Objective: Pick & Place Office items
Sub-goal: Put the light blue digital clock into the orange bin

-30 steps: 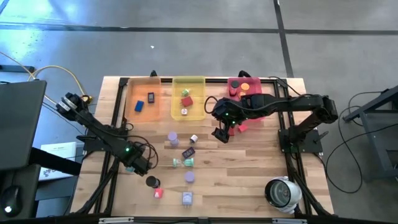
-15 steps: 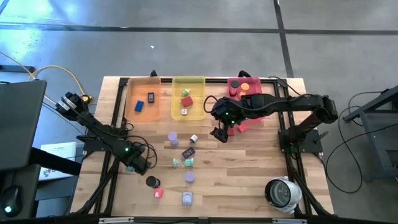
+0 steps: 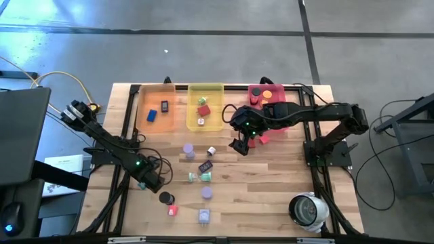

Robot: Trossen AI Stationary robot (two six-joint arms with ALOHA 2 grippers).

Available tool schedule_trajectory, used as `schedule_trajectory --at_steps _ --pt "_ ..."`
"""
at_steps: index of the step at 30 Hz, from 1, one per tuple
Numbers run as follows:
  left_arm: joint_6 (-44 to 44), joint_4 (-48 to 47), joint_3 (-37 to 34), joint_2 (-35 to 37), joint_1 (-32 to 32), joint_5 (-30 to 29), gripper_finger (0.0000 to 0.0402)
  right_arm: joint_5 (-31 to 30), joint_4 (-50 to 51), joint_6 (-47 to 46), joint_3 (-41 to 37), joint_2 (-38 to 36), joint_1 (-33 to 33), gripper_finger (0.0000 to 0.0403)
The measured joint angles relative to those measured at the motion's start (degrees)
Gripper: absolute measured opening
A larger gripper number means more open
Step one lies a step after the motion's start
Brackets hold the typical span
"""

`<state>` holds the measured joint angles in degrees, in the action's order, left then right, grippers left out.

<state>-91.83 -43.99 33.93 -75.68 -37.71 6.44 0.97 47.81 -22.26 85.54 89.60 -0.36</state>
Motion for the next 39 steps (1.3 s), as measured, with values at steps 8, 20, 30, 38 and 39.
schedule_trajectory --at_steps 8,20,30,38,39 --pt "0.5 -0.1 -0.1 0.8 0.1 0.2 0.0145 0.0 0.0 0.0 0.0 0.0 0.0 0.0358" --pt "5.8 -1.6 -0.2 18.5 6.4 -7.4 0.0163 0.0 -0.1 -0.3 0.0 0.0 0.0 0.0358" --pt "18.5 -1.8 -0.1 42.6 21.4 -17.6 0.0158 0.0 -0.3 -1.7 0.0 0.0 0.0 0.0358" --pt "31.5 1.9 0.4 50.9 38.4 -13.1 0.0158 0.0 -0.5 -1.7 0.0 0.0 0.0 0.0358" --pt "33.3 2.8 0.8 50.9 40.5 -11.4 0.0158 0.0 -0.5 -1.7 0.0 0.0 0.0 0.0358"
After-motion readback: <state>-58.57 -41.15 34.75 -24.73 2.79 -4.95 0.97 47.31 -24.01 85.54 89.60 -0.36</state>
